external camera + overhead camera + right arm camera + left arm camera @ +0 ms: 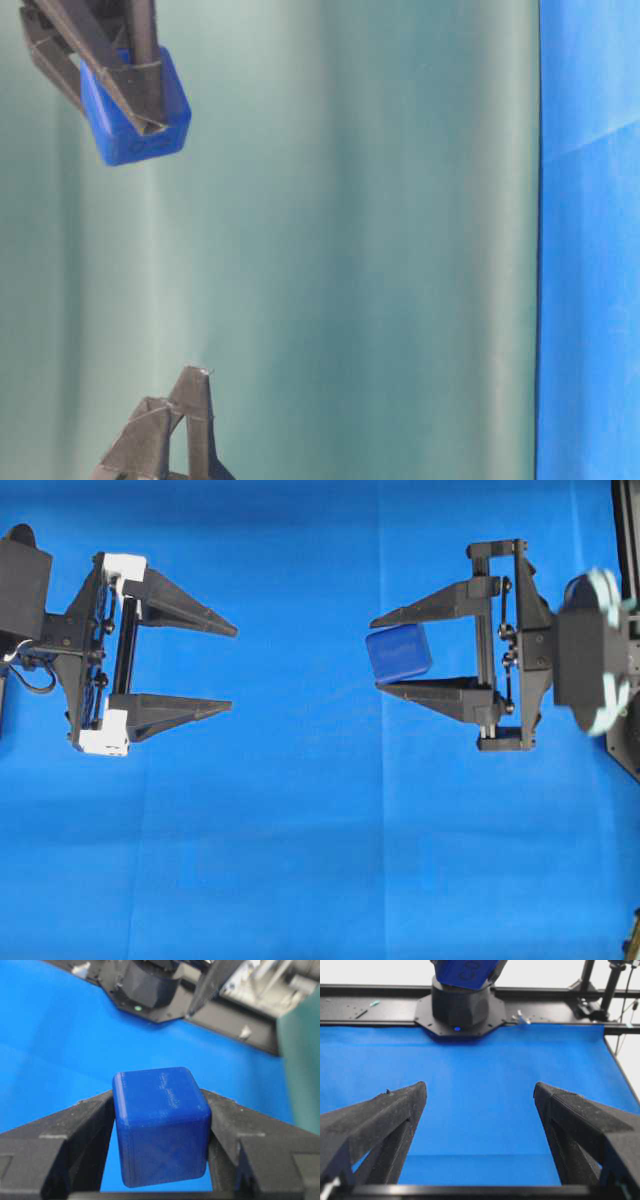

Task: Handover the blue block to the right arm after grasping it with the left arm, then place it in the designated position.
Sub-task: 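Hold the blue cube in the right gripper and reorient it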

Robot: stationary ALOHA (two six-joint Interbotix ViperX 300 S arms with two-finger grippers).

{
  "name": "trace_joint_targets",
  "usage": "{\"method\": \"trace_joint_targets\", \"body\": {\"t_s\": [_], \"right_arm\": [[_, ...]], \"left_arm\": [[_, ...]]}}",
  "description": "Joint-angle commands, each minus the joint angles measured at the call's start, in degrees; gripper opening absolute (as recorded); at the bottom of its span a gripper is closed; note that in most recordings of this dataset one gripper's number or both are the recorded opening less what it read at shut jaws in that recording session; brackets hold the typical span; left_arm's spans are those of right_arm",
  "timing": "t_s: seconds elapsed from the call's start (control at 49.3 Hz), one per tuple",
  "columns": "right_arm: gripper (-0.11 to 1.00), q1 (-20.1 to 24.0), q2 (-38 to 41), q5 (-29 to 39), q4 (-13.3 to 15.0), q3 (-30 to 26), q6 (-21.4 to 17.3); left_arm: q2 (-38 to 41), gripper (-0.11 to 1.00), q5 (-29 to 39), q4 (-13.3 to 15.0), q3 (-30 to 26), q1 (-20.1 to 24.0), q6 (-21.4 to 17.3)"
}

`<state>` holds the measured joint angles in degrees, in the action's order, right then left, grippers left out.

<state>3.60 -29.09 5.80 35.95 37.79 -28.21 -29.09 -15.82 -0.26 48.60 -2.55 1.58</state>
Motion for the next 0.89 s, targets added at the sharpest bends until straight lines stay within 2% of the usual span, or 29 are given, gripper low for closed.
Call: {"method": "trace_joint_targets", "body": {"t_s": [0.0,0.101,0.243,0.872], "right_arm": [[0.46,0.09,-0.7,0.53,-0.09,-0.7,-4.66],[0.46,0.09,-0.79,1.14,-0.09,-0.7,-10.02],[0.46,0.09,-0.88,1.76,-0.18,-0.7,-14.33],[0.45,0.09,-0.88,3.6,-0.18,-0.62,-14.68]], "left_arm": [[-0.26,0.93,-0.53,-0.18,-1.32,-0.18,-0.09],[-0.26,0.93,-0.53,-0.18,-1.23,-0.18,-0.09],[-0.26,0.93,-0.53,-0.18,-1.23,-0.18,-0.18],[-0.26,0.93,-0.62,-0.18,-1.41,-0.18,-0.18]]}}
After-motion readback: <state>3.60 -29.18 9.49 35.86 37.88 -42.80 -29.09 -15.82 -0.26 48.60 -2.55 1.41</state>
